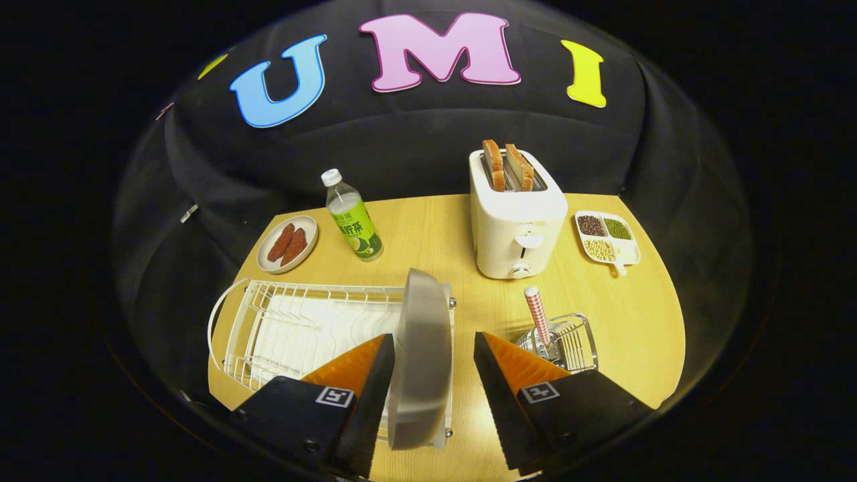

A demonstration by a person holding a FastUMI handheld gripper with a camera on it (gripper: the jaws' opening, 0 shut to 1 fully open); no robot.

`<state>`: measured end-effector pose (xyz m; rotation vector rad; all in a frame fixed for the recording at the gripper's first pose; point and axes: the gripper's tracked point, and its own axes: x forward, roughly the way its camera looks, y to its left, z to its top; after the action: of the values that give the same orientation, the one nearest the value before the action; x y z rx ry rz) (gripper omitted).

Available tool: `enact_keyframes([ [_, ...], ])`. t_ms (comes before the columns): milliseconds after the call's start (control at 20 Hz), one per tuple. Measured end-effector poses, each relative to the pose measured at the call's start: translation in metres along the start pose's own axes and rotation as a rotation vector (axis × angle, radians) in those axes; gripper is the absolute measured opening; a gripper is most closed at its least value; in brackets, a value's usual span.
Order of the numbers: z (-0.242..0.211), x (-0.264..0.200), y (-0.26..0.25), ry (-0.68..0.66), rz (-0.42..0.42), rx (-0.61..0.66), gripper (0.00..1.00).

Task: Take the plate from the dish rack, then take the spoon from the basket and place it into the plate.

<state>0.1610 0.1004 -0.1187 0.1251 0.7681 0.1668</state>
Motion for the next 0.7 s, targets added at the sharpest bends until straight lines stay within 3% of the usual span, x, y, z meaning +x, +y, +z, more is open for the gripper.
enact_keyframes([
  [200, -0.009, 0.010, 0.007, 0.066, 0.010, 0.025, 0.41],
  [700, 0.015, -0.002, 0.020, 0.000, -0.076, -0.119, 0.35],
])
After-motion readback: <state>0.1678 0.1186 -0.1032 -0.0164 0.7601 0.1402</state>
